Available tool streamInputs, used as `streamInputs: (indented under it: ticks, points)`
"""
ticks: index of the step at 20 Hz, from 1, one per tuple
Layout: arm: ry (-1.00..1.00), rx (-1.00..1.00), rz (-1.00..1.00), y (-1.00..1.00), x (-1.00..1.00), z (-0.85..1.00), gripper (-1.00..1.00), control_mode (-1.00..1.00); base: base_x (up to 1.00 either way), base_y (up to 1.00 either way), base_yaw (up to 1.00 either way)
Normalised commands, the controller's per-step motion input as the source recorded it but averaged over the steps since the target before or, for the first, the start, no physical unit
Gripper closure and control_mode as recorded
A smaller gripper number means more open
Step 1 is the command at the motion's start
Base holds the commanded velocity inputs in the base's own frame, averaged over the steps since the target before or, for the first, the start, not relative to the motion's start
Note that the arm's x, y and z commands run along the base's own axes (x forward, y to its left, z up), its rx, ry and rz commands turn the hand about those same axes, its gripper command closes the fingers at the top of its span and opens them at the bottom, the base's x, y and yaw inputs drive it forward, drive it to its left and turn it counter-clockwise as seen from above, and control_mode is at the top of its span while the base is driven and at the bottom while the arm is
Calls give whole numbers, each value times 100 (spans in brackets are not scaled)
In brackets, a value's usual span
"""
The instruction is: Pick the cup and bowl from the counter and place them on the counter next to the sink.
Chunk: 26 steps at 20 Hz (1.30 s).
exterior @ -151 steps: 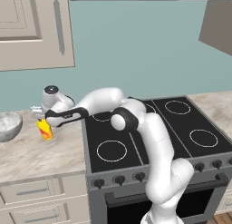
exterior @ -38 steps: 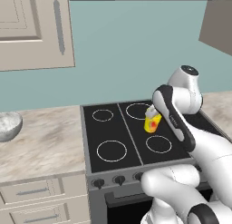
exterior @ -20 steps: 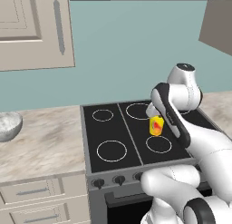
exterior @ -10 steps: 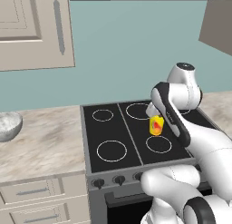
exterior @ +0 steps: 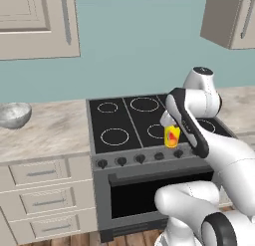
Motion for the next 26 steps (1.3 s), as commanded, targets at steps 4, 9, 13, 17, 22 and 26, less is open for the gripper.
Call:
streamInputs:
  ticks: [4,9,13,17,22,26]
  points:
    - [0,0,0,0,0,0,100,100,-23,-8,0]
    - [0,0,0,0,0,0,100,100,11,-4,0]
    - [0,0,0,0,0,0,100,100,1,-14,-32]
    - [0,0,0,0,0,0,100,100,0,83,27]
    - [0,0,0,0,0,0,100,100,-21,15,84]
    - [0,0,0,0,0,0,100,100,-13,0,98]
